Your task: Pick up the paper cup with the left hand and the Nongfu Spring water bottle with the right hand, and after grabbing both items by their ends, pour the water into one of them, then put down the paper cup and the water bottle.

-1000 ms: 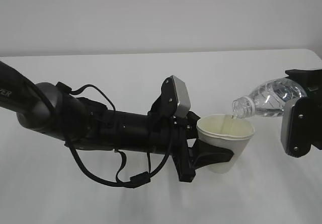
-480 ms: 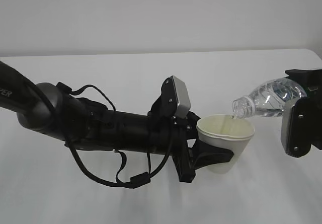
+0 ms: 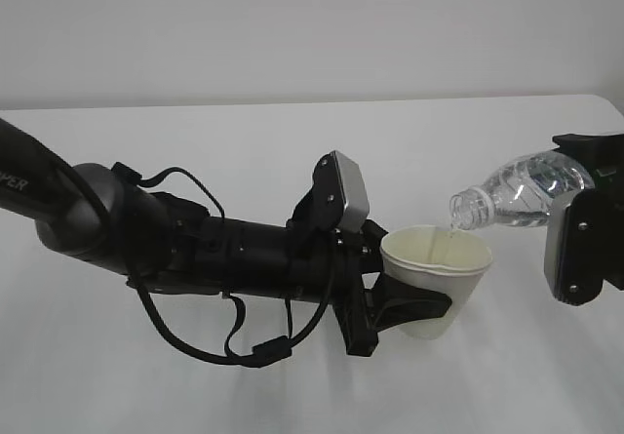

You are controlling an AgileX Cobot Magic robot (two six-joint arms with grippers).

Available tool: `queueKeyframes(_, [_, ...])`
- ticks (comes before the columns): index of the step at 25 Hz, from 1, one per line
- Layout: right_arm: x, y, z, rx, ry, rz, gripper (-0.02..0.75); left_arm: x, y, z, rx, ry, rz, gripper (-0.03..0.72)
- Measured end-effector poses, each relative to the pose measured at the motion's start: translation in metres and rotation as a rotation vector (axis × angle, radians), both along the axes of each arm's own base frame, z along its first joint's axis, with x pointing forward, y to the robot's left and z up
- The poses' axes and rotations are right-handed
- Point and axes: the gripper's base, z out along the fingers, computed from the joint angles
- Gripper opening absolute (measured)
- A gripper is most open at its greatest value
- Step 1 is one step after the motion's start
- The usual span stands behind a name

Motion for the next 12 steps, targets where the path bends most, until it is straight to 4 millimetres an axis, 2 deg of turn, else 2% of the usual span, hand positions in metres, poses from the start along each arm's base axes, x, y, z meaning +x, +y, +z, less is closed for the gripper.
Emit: queueKeyframes(12, [0.0002, 0.0002, 0.0006, -0.006, -0.008, 0.004, 0.403, -0.0009, -0.0005, 0.0017, -0.019, 0.001, -0.010, 0.382])
